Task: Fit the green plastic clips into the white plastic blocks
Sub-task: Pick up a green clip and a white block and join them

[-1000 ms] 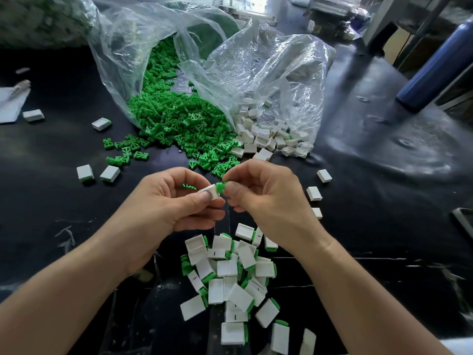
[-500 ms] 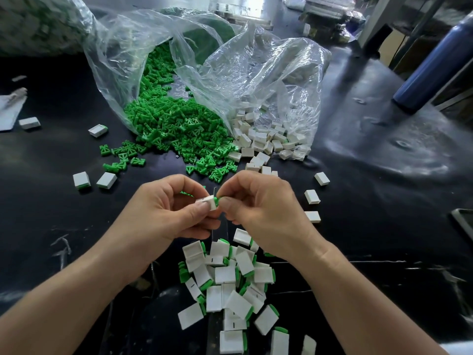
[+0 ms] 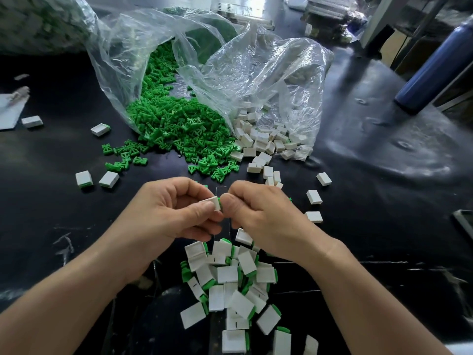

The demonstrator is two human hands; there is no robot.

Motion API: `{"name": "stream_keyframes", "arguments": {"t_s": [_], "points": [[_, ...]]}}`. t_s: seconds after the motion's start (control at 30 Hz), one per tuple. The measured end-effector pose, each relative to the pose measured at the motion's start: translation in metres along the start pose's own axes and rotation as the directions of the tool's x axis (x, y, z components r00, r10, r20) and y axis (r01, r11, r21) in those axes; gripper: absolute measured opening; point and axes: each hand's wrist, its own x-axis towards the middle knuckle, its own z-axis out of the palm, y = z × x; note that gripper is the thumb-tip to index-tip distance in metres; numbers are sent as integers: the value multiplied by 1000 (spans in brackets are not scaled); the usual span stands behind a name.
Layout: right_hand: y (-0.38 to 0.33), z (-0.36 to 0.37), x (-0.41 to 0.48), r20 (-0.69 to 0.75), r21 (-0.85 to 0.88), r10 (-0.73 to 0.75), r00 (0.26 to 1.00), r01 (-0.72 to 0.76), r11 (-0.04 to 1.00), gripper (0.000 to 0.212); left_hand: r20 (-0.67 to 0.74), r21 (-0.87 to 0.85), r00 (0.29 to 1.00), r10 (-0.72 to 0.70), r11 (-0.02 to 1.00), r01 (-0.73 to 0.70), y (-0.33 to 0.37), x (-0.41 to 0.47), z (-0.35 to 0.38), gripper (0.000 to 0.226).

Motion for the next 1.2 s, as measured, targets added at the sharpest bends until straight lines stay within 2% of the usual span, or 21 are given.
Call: {"name": "stream_keyframes", "arguments": {"t_s": [0.2, 0.37, 0.47, 0.57, 0.6, 0.67, 0.77, 0.87, 0.93, 1.07, 1.2], "points": [[-3, -1, -3, 41, 35, -102, 994, 100, 994, 27, 61, 61, 997, 38, 997, -42, 5, -4, -3, 27], [-5, -1, -4, 35, -122, -199, 979, 202, 972, 29, 43, 142, 993, 114, 983, -119, 4, -5, 0, 22], [-4, -1, -4, 86, -216, -224, 971, 237, 947, 24, 50, 194, 990, 129, 972, -136, -1, -5, -1, 5], [-2, 0, -3, 106, -251, -247, 963, 266, 931, 23, 54, 214, 987, 152, 964, -160, -4, -5, -1, 6], [-2, 1, -3, 82, -226, -256, 963, 268, 936, 23, 50, 187, 987, 154, 969, -160, -2, -5, 0, 4], [2, 2, -3, 11, -135, -241, 970, 241, 961, 23, 45, 127, 987, 156, 979, -161, 0, -4, 0, 18], [4, 0, 0, -50, 194, -109, 993, 117, 974, 36, 21, 37, 988, 155, 987, -156, 1, -1, 1, 21], [7, -2, 2, 42, 518, 39, 998, -55, 854, 49, 21, -33, 985, 173, 985, -172, 0, -1, 3, 17], [4, 2, 1, 186, 650, 29, 982, -145, 746, 49, 47, -68, 983, 177, 982, -174, 0, -2, 4, 17], [-2, 9, 2, 360, 758, -28, 932, -275, 591, 52, 85, -79, 976, 198, 978, -192, -1, -3, 2, 22], [-4, 8, 0, 368, 796, -16, 930, -306, 523, 43, 98, -137, 971, 217, 970, -202, -2, -4, 3, 28]]}}
